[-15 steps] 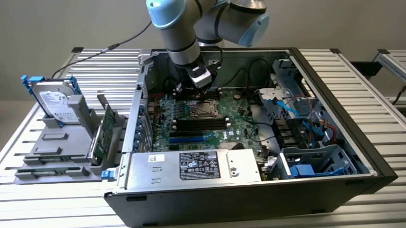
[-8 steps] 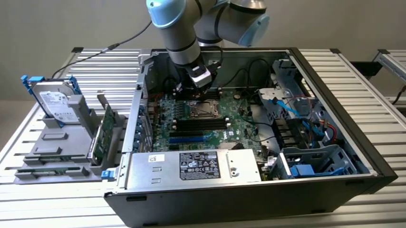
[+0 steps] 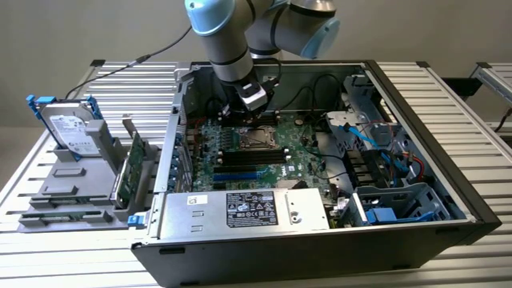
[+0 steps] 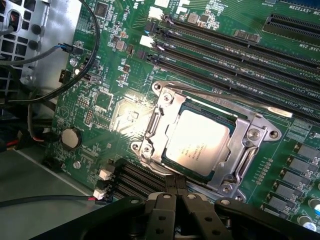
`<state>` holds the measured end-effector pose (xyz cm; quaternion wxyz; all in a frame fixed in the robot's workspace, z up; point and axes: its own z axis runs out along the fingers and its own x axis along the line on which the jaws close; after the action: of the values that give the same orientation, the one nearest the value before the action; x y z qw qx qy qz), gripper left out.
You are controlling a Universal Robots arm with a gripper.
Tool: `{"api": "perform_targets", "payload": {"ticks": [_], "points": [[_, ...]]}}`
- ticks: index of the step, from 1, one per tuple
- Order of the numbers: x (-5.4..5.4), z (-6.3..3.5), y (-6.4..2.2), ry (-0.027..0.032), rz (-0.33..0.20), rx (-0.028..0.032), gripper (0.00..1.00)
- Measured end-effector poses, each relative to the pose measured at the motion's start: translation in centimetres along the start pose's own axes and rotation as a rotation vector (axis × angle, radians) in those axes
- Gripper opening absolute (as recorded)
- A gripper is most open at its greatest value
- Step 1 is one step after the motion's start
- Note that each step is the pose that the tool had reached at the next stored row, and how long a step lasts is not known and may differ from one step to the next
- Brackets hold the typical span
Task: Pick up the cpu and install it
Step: 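Install the first cpu locking lever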
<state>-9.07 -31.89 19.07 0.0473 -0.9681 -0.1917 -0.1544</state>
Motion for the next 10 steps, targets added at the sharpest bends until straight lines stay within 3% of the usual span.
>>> {"api": "perform_targets", "payload": {"ticks": [10], "points": [[-0.04,0.02,0.19,0.0011,0.0,0.0011,0.11]]}}
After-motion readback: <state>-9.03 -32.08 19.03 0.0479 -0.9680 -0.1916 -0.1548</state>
